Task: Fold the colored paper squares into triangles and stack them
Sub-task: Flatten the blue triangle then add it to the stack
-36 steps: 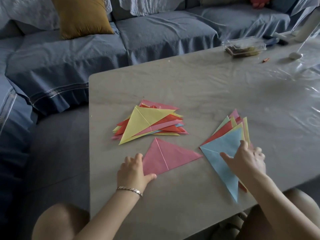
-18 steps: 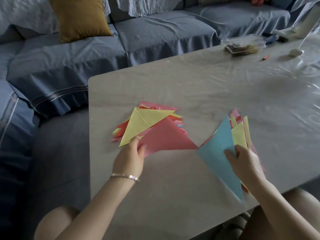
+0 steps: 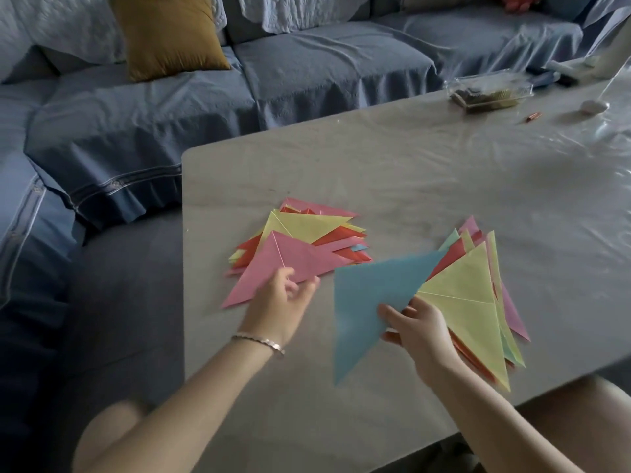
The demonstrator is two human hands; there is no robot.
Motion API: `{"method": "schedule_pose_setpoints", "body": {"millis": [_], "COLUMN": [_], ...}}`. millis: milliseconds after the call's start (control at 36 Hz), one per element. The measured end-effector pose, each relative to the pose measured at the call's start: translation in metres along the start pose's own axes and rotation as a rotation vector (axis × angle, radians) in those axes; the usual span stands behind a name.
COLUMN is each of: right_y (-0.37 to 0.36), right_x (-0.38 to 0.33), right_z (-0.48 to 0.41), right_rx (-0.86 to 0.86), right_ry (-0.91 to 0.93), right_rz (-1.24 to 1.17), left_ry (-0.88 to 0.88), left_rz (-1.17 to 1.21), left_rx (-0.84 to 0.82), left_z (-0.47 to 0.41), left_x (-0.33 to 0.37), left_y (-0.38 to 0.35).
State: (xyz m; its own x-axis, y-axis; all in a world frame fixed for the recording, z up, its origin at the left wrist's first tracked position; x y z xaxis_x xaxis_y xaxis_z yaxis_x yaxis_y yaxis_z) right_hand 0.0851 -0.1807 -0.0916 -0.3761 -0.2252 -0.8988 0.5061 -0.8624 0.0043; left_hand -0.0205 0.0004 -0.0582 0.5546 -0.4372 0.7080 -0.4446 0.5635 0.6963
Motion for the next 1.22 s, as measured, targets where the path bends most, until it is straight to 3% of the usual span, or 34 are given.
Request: {"method": "schedule_pose_setpoints", "body": {"millis": [56,139,250,306,389,528,583,639,722,1000,1222], "right_y": [-0.010,-0.016,0.010,0.014,-0.005,-0.040,-0.046,-0.049,-0.050,-0.009,0.027], "right_x": [0.001,0.006,0.006,-0.005,0.002,0.035,0.038,0.038,0.035,0.018,0.015], "right_z": [-0.002,-0.003,-0.001,0.010,0.017,0.019,0.018,0.015,0.015,0.014,0.010], "right_rx": [-0.013,-0.002,0.247,0.301,0.174,-0.087,-0.109,-0.115,-0.118,0.009,0.115], "right_ry": [-0.016,-0.028,0.026,0.223,0.582,0.681,0.685,0.682,0.709,0.672,0.723], "right_rz": [-0.048,-0.032,0.345,0.648,1.034,1.378,1.403,1.418,1.443,1.436,1.405], "left_ry": [0.149,0.234,0.096,0.023,-0.047,-0.319,-0.476,-0.608,-0.670,-0.506,-0.347], "left_rz": [0.151,0.332,0.069,-0.046,-0.186,-0.446,-0.475,-0.524,-0.590,-0.534,-0.536], "left_rx": [-0.222,-0.294,-0.244,-0.212,-0.166,0.063,0.130,0.041,-0.133,-0.192,-0.090], "left_z": [0.014,0.025,0.014,0.007,-0.004,0.004,0.018,0.034,0.050,0.055,0.059], "left_x": [-0.003,-0.010,-0.018,-0.018,-0.022,-0.019,-0.014,-0.011,-0.019,-0.043,-0.075], "left_y": [-0.030,-0.050,-0.045,-0.039,-0.034,-0.036,-0.044,-0.060,-0.077,-0.062,-0.022]}}
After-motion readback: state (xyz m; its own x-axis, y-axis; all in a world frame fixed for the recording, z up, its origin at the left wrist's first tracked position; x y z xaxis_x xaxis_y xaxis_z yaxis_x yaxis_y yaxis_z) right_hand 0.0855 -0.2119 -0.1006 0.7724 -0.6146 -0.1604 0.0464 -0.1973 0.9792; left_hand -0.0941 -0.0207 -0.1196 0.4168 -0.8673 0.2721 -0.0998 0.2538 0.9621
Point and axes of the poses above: each hand's wrist, its own z-axis away from the middle knuckle, its own y-axis out of the back of the hand, x = y × z, the point moved 7 cm from there along -z, towards the middle knuckle, and after that the axes turned 3 degrees about -y, right-handed, at the moved point
